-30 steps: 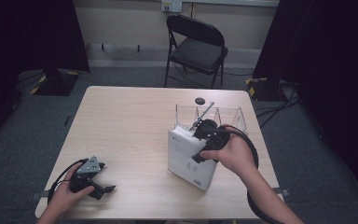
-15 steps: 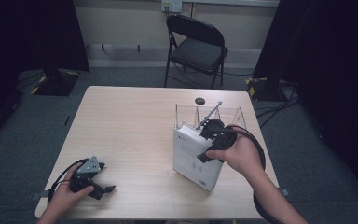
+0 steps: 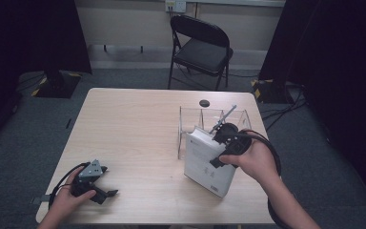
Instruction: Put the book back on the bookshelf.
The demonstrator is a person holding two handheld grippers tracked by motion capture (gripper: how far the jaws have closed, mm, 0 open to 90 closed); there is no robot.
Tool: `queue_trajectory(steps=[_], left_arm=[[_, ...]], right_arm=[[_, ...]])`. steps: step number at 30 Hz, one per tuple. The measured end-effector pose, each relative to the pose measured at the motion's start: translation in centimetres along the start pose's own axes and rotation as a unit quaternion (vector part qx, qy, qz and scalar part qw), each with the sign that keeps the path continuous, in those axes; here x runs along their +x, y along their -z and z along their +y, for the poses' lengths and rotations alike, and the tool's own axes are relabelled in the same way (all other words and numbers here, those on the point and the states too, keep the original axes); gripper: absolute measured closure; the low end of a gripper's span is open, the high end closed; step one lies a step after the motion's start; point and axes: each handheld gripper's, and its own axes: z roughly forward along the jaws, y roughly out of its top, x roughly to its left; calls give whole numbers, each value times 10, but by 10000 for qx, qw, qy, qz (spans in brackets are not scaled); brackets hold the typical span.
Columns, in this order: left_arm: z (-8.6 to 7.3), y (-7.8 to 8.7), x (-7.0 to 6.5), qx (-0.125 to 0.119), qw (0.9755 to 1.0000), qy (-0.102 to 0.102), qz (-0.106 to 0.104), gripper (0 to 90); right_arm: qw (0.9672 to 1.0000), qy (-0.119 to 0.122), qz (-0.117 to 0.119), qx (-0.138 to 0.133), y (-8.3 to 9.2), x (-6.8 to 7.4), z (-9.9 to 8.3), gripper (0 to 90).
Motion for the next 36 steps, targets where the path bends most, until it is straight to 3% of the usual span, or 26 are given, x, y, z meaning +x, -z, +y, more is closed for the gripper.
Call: queue_trajectory(steps=[22, 36], left_arm=[[0, 0, 1, 1, 10000, -8, -22, 0], [0, 0, 1, -1, 10000, -13, -24, 0]], right_arm=[[9996, -295, -34, 18, 7, -16, -26, 522], [9983, -561, -127, -114, 12, -25, -41, 522]])
